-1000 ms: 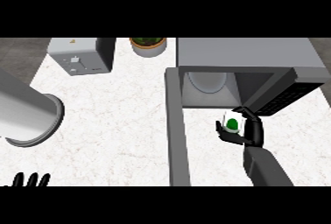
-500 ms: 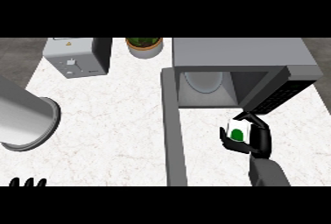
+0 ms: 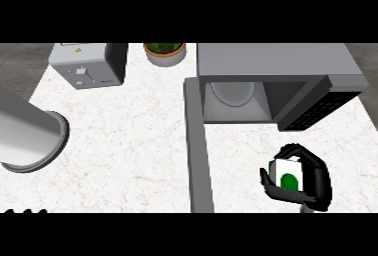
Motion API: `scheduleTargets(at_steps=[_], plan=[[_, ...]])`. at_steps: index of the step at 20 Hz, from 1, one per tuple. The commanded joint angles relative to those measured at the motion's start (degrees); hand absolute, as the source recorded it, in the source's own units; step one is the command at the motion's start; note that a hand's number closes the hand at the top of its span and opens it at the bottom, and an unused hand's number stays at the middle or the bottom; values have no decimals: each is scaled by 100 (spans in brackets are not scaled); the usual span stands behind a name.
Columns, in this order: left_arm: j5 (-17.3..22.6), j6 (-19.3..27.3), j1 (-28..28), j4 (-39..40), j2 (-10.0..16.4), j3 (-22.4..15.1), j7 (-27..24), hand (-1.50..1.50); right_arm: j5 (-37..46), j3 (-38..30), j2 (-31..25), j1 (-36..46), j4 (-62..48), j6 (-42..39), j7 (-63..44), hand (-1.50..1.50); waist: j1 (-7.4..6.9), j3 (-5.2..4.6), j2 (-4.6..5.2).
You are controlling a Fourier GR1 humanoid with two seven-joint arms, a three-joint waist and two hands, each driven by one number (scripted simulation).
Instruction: Pick up the milk, place it into the microwave and close the microwave
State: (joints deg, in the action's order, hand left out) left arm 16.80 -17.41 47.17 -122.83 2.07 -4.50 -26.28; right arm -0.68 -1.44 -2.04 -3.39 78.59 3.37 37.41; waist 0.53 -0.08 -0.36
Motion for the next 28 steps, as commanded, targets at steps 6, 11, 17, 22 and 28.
scheduleTargets(at_steps=[6,11,17,22,28], plan=[[-211,-19,142,151,-144,-93,-233,-150,-563,547,201,58,912,-27,-851,150,-98,8,28],[325,-32,-384,281,101,440,217,-150,34,878,203,447,1357,903,-1512,150,-76,6,32],[-14,91,-503,298,-139,222,203,-150,112,878,204,1517,107,1273,-1536,150,-95,8,39],[-52,-339,31,436,-39,334,-258,-150,38,861,204,2383,-1669,2032,-1053,150,-206,11,51],[495,-275,-356,325,95,670,251,-150,-364,116,198,3380,-3246,1810,-636,150,-163,13,64]])
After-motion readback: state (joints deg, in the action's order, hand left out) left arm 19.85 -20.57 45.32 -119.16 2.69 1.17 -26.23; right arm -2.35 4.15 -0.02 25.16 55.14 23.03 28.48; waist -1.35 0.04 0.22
